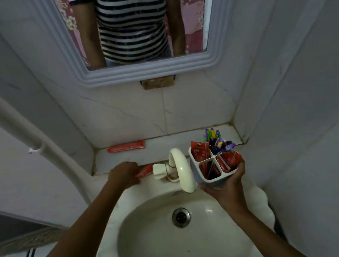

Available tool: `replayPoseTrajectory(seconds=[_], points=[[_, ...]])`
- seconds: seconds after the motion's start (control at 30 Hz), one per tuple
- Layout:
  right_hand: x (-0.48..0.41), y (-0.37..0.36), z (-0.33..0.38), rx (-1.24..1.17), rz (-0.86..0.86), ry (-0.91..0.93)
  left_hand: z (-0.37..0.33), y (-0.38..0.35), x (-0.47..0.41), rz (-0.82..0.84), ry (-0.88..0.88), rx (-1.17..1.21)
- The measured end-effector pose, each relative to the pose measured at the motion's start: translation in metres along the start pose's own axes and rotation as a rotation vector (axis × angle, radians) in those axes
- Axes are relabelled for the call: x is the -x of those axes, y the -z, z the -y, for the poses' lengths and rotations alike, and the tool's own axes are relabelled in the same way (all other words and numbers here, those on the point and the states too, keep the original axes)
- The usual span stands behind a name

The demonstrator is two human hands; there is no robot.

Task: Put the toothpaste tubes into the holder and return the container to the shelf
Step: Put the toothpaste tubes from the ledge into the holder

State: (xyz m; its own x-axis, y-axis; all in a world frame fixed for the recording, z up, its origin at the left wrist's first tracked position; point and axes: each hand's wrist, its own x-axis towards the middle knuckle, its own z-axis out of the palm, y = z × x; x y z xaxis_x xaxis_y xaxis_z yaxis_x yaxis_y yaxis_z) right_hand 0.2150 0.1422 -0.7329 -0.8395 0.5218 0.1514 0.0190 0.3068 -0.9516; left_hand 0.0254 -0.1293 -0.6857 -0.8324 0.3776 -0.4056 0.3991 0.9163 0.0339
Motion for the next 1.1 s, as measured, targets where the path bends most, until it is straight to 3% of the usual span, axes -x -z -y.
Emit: replayPoseTrajectory(seconds=[0.27, 0.43, 0.57, 0.7, 0.87, 1.0, 1.1], points=[[-0.002, 0.002, -0.003, 0.027, 0.022, 0.006, 0.0, 0.026, -0.011, -0.08, -0.042, -0.054], [-0.001, 0.003, -0.006, 0.012, 0.015, -0.024, -0.029, 0.11, 0.012, -0.396, -0.159, 0.445], [-0.001, 0.002, -0.006, 0.01, 0.006, -0.034, -0.095, 0.148, 0.036, -0.269, -0.364, 0.763], [-0.001, 0.002, -0.005, 0.021, 0.004, -0.032, -0.136, 0.134, 0.029, -0.181, -0.495, 0.666], [-0.001, 0.002, -0.008, 0.032, -0.002, -0.05, -0.148, 0.115, 0.015, -0.166, -0.462, 0.504], [-0.001, 0.003, -0.008, 0.013, 0.003, -0.069, -0.109, 0.121, 0.001, -0.198, -0.373, 0.579], [-0.001, 0.002, -0.008, 0.011, 0.006, -0.077, -0.058, 0.111, -0.024, -0.294, -0.189, 0.448]])
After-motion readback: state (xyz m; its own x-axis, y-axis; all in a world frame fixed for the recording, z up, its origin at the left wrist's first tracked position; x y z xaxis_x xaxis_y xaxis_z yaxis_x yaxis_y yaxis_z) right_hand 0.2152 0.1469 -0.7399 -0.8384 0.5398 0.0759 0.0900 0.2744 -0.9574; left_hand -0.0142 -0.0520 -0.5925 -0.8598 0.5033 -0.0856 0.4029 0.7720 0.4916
